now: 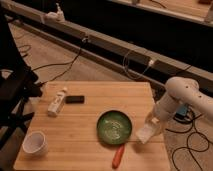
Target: Place the white sponge in the ceramic cup
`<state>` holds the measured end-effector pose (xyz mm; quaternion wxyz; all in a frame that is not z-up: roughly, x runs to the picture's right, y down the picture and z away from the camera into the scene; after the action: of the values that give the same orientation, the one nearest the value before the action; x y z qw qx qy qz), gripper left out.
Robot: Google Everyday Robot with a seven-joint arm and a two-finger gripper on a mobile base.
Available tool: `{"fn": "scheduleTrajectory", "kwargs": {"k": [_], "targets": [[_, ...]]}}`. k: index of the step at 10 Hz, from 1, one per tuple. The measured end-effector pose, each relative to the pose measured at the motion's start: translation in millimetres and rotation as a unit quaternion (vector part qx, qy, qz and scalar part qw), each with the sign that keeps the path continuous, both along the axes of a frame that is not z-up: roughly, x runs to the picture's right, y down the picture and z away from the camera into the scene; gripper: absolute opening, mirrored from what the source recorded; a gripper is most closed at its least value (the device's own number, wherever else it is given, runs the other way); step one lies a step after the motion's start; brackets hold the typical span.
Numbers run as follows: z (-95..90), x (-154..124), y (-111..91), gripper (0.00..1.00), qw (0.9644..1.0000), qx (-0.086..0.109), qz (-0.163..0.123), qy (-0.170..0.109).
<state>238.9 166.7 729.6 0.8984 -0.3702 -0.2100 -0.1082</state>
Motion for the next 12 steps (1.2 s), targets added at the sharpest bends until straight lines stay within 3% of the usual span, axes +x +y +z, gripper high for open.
{"fn": "scheduleTrajectory", "kwargs": {"k": [2, 4, 11, 12], "targets": [[14.3, -28, -23, 0.00, 0.9999, 0.007, 0.005, -0.007], [28.0, -73, -43, 0.00, 0.9992, 0.015, 0.012, -0.034], [28.7, -76, -44, 0.00, 0.9992, 0.014, 0.010, -0.035], [26.3, -83, -52, 0.00, 0.9990, 0.028, -0.005, -0.035]]}}
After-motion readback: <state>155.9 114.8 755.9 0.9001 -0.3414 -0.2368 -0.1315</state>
